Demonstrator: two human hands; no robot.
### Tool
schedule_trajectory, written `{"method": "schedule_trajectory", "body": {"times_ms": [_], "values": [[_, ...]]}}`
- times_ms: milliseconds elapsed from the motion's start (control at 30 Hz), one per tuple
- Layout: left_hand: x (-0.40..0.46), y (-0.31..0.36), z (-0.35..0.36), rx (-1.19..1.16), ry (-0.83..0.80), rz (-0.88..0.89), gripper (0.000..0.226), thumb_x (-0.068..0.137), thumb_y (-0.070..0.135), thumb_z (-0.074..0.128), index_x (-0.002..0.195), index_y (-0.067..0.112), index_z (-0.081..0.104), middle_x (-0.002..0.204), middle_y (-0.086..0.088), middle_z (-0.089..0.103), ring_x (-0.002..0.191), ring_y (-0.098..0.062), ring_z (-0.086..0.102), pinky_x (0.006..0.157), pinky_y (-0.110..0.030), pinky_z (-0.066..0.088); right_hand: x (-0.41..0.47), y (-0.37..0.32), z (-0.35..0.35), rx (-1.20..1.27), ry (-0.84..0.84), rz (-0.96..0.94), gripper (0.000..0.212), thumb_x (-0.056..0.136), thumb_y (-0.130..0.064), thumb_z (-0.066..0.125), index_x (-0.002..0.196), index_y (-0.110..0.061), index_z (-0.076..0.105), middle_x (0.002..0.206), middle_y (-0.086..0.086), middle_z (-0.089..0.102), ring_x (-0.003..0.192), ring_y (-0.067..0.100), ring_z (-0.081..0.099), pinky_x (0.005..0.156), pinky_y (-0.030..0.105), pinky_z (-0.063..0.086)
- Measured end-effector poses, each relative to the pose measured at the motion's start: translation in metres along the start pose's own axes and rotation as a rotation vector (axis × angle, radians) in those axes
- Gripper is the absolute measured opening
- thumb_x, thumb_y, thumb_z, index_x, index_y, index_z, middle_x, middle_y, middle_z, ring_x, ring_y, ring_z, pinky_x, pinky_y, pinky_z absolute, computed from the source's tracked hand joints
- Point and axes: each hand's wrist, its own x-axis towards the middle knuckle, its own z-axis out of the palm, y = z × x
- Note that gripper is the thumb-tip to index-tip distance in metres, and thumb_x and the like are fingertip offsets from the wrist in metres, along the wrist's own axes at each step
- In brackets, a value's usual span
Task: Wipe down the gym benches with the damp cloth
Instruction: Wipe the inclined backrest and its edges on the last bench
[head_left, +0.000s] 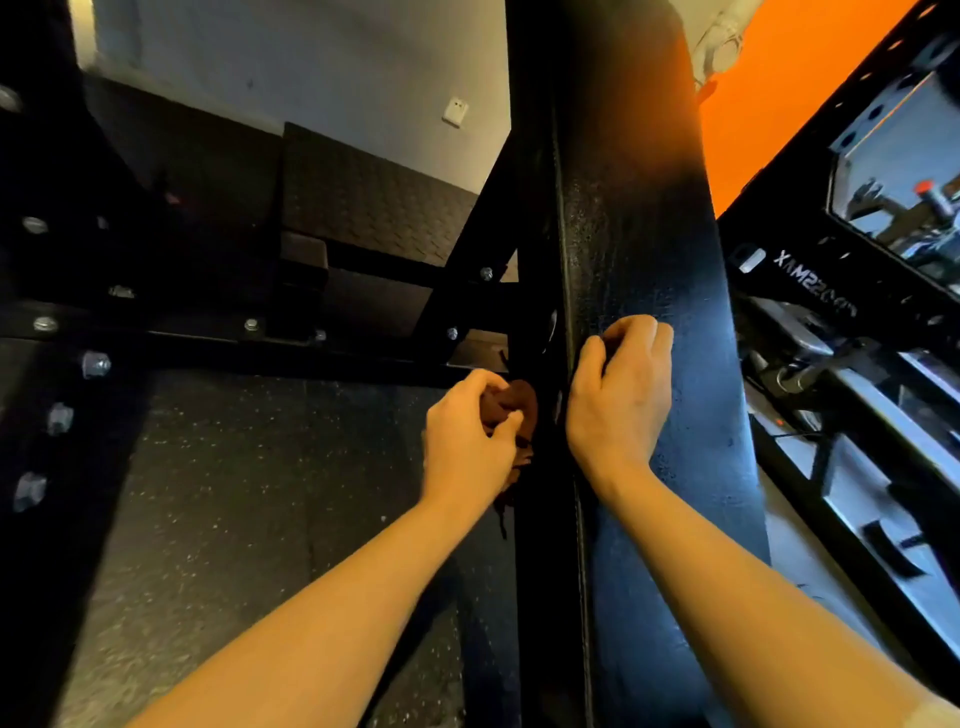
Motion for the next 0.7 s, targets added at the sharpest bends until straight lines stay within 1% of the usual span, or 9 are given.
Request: {"method": "schedule_trajectory", "body": {"times_ms": [67,133,200,267,333,400,500,600,700], "values": [[0.000,0.004,0.002,-0.072,0.041,0.030,0.020,0.081,0.007,0.072,0.095,0.019,0.063,0.088,0.003,0.065,0.083,-0.010,0.063,0.076,-0.031,0.054,-0.001,0.001,-0.001,0.025,-0.016,-0.004,0.009,0.092,-0.016,0.050,0.088,-0.016,0.042,0.094,0.001,0.043,0.083,0.024,0.047,0.067,0.027,0.028],[-0.006,0.014,0.006,-0.119,0.044,0.144,0.023,0.081,0.005,0.071,0.100,0.017,0.064,0.094,0.004,0.062,0.085,-0.007,0.061,0.077,-0.019,0.051,-0.001,0.003,-0.002,0.057,-0.008,0.020,0.012,0.094,-0.017,0.051,0.087,-0.017,0.041,0.093,-0.001,0.043,0.081,0.019,0.045,0.066,0.023,0.026],[-0.006,0.014,0.009,-0.125,0.041,0.186,0.025,0.081,0.002,0.071,0.101,0.015,0.064,0.095,0.004,0.060,0.084,-0.006,0.059,0.075,-0.012,0.046,-0.001,0.006,0.000,0.127,0.008,0.049,0.012,0.096,-0.022,0.047,0.085,-0.016,0.043,0.090,-0.002,0.045,0.077,0.009,0.042,0.063,0.020,0.027],[-0.001,0.005,0.008,-0.081,0.034,0.159,0.024,0.080,0.002,0.071,0.099,0.015,0.063,0.093,0.003,0.061,0.083,-0.007,0.059,0.075,-0.012,0.046,-0.001,0.007,0.000,0.206,0.032,0.055,0.017,0.094,-0.027,0.040,0.083,-0.015,0.045,0.085,-0.003,0.046,0.072,0.000,0.042,0.066,0.012,0.031],[0.006,-0.005,0.007,-0.039,0.017,0.059,0.021,0.081,0.004,0.070,0.095,0.018,0.061,0.091,0.001,0.063,0.084,-0.010,0.061,0.076,-0.023,0.049,-0.001,0.009,-0.001,0.232,0.039,0.053,0.020,0.094,-0.027,0.038,0.081,-0.014,0.046,0.082,-0.005,0.045,0.072,-0.009,0.044,0.067,0.008,0.032],[0.004,-0.006,0.006,-0.049,0.026,0.007,0.019,0.083,0.006,0.070,0.091,0.020,0.060,0.087,0.002,0.064,0.081,-0.009,0.061,0.072,-0.025,0.050,-0.001,0.010,-0.001,0.226,0.035,0.046,0.021,0.094,-0.026,0.038,0.080,-0.014,0.046,0.081,-0.005,0.044,0.072,-0.010,0.044,0.067,0.008,0.032],[0.000,0.017,0.007,-0.122,0.084,0.150,0.020,0.081,0.007,0.071,0.097,0.017,0.063,0.093,0.004,0.062,0.084,-0.005,0.059,0.074,-0.011,0.046,-0.001,0.012,0.001,0.219,0.042,0.034,0.020,0.094,-0.026,0.038,0.079,-0.015,0.045,0.079,-0.005,0.044,0.072,-0.010,0.044,0.067,0.008,0.032],[0.004,0.032,0.010,-0.155,0.063,0.299,0.025,0.078,0.008,0.070,0.102,0.011,0.065,0.099,0.002,0.062,0.092,-0.003,0.058,0.081,-0.011,0.045,-0.001,0.016,0.003,0.214,0.036,0.040,0.021,0.094,-0.028,0.038,0.078,-0.015,0.043,0.077,-0.009,0.041,0.071,-0.010,0.043,0.065,0.010,0.032],[0.000,0.017,0.013,-0.140,0.043,0.275,0.024,0.078,0.010,0.067,0.102,0.011,0.064,0.099,0.001,0.062,0.092,-0.003,0.059,0.081,-0.010,0.043,-0.001,0.016,0.002,0.216,0.048,0.046,0.022,0.095,-0.029,0.038,0.078,-0.016,0.044,0.076,-0.009,0.041,0.071,-0.007,0.044,0.065,0.011,0.032]]}}
